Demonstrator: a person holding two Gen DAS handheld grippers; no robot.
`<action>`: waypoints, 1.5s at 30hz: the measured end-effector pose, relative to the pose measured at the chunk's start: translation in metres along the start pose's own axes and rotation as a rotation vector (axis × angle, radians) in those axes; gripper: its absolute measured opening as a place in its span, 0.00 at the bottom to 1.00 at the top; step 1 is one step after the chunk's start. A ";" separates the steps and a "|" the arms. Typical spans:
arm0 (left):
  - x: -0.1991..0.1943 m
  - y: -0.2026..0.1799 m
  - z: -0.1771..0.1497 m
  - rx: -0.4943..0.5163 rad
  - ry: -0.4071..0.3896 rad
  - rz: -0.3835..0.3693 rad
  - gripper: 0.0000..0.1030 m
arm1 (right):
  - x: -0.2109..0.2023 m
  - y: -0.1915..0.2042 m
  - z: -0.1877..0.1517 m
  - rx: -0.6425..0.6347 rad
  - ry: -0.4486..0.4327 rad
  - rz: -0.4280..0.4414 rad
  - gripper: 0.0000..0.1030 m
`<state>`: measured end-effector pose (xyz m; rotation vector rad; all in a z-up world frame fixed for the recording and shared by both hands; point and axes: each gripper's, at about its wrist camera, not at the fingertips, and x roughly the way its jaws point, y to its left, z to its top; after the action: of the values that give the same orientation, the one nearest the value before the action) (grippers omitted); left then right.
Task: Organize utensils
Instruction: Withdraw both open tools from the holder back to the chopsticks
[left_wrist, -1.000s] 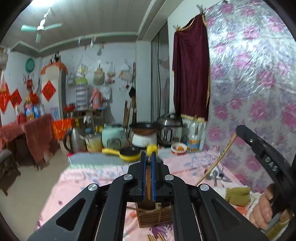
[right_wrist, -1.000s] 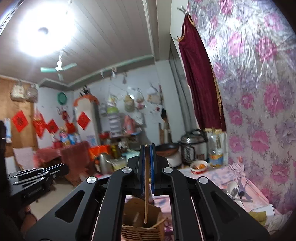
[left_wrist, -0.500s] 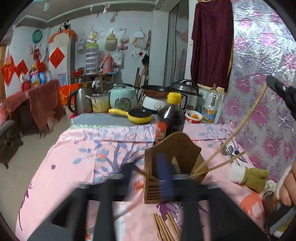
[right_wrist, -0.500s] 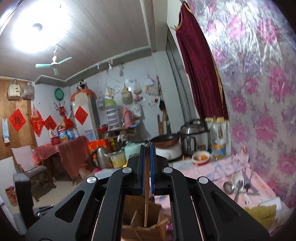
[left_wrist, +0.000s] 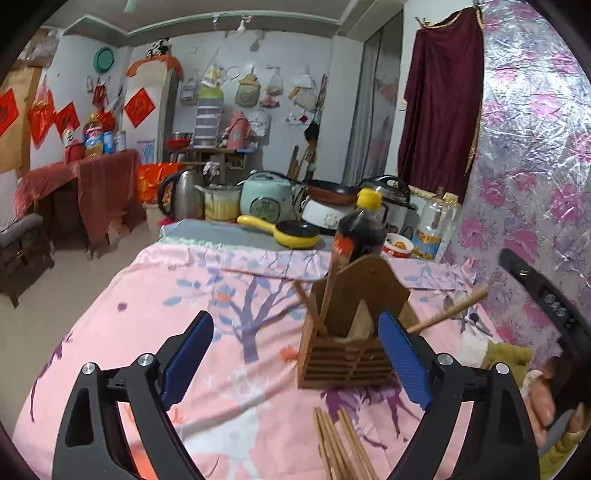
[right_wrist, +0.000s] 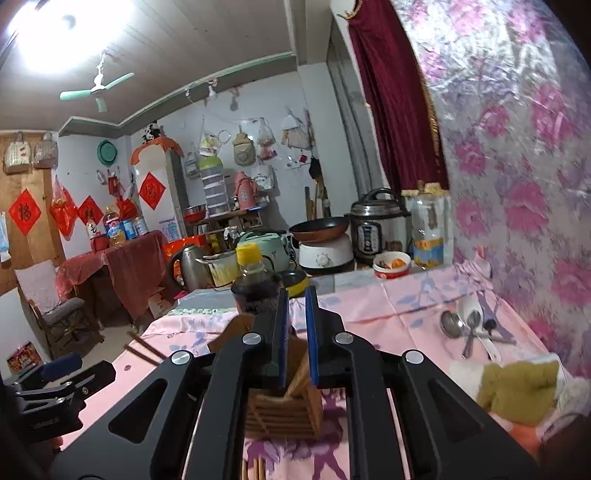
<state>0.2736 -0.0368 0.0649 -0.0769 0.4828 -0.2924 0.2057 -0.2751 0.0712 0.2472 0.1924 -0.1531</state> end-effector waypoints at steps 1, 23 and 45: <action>-0.002 0.003 -0.006 -0.010 0.005 0.007 0.88 | -0.005 -0.003 -0.005 0.007 0.002 -0.008 0.12; -0.012 0.028 -0.185 0.007 0.343 0.107 0.95 | -0.045 -0.012 -0.177 0.025 0.481 -0.007 0.24; -0.042 -0.019 -0.225 0.249 0.312 -0.109 0.95 | -0.081 -0.012 -0.208 -0.088 0.577 0.040 0.39</action>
<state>0.1279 -0.0433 -0.1124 0.1883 0.7488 -0.4732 0.0898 -0.2231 -0.1130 0.2024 0.7651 -0.0293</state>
